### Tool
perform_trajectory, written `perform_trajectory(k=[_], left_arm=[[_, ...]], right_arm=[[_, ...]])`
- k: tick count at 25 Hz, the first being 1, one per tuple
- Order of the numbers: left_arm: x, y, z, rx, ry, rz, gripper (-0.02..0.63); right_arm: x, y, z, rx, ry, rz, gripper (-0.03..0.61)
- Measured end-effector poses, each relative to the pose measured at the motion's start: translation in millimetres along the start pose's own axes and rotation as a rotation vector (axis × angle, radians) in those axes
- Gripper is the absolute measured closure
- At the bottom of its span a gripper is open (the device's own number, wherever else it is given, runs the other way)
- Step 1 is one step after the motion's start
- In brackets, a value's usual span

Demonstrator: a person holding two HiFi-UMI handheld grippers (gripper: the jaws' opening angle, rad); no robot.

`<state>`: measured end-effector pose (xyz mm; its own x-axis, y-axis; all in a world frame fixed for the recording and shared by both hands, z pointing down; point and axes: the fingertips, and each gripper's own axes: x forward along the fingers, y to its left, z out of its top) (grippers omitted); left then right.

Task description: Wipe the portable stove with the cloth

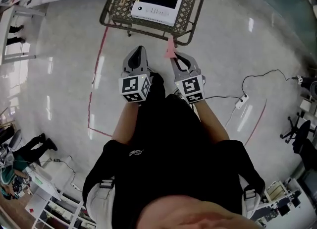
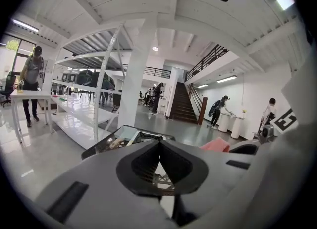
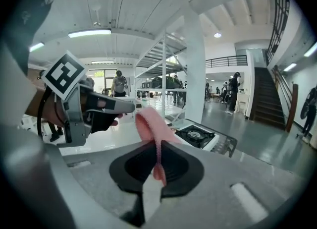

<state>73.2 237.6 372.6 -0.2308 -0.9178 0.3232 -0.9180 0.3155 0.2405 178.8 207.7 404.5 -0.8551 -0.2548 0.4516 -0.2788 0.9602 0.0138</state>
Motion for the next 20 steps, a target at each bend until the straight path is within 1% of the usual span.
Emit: perform_trajectory(k=[3, 7, 10, 13, 15, 17, 20], left_arm=[[16.6, 47.0, 7.8, -0.017, 0.005, 0.03, 0.614], [25.7, 121.1, 18.1, -0.052, 0.022, 0.088, 0.614], [23.4, 165.3, 28.0, -0.089, 0.014, 0.138, 0.614], [19.5, 197.8, 31.0, -0.124, 0.019, 0.186, 0.614], [23.0, 212.4, 25.9, -0.139, 0.035, 0.205, 0.614], [37.2, 226.3, 13.2, -0.142, 0.069, 0.208, 0.614], [70.6, 251.4, -8.1, -0.143, 0.123, 0.235, 0.614]], right_arm=[[48.9, 5.8, 13.8, -0.025, 0.022, 0.035, 0.555], [113.2, 28.4, 29.5, -0.068, 0.057, 0.105, 0.555], [150.9, 44.4, 27.3, -0.084, 0.104, 0.175, 0.554], [184.2, 50.9, 24.9, -0.093, 0.147, 0.201, 0.555], [205.9, 51.9, 26.9, -0.069, 0.154, 0.22, 0.554], [230.4, 47.5, 27.2, -0.053, 0.155, 0.228, 0.554], [270.6, 28.8, 18.7, -0.106, 0.161, 0.186, 0.555]])
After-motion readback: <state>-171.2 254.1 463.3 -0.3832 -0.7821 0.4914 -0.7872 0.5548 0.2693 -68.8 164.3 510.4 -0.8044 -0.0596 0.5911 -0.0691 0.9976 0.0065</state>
